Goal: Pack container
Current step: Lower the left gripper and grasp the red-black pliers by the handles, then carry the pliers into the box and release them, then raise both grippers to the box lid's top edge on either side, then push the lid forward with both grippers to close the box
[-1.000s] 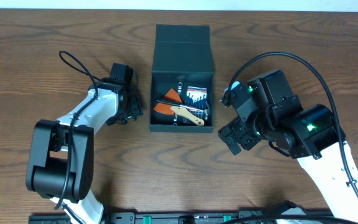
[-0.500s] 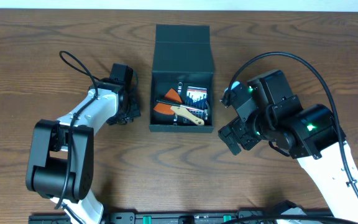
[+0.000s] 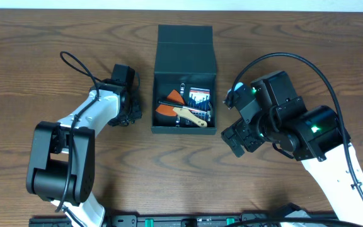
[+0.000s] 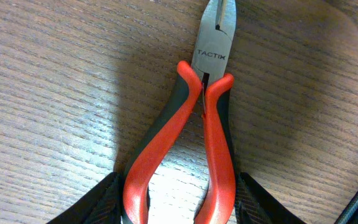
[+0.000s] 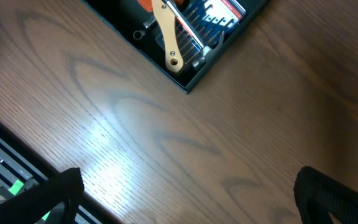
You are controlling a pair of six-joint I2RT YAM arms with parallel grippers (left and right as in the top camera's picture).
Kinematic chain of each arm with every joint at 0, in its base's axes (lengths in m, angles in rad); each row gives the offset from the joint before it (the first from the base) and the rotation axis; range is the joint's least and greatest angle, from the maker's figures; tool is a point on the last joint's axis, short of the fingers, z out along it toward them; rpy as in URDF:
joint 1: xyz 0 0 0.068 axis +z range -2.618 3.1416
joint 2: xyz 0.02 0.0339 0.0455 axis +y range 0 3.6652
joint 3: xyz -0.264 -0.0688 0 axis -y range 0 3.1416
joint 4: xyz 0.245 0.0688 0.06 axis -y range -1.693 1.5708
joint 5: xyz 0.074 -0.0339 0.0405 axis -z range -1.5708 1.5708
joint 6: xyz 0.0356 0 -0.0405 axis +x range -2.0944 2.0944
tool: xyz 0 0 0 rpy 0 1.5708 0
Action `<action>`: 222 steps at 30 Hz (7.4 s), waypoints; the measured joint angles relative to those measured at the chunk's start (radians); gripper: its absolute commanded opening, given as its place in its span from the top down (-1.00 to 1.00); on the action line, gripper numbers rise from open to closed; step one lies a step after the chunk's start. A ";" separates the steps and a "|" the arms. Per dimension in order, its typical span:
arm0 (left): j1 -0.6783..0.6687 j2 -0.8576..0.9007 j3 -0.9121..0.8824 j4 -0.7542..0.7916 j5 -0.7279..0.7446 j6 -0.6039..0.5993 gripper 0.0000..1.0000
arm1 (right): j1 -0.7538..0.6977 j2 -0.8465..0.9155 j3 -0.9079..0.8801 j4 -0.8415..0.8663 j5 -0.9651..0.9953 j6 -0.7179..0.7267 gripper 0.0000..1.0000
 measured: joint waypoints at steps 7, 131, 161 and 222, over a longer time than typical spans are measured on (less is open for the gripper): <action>0.000 -0.001 0.000 0.000 0.000 0.000 0.50 | 0.000 0.000 0.000 0.000 0.000 0.000 -0.99; 0.082 -0.233 0.055 0.269 0.264 0.088 0.89 | 0.000 0.000 -0.002 0.229 -0.038 0.004 -0.98; 0.146 0.410 0.633 0.200 0.504 0.072 0.89 | -0.420 0.803 -0.032 1.105 -0.498 0.524 0.98; 0.170 0.217 0.665 0.090 0.877 0.338 0.88 | -0.387 1.066 0.060 2.002 -1.180 0.891 0.97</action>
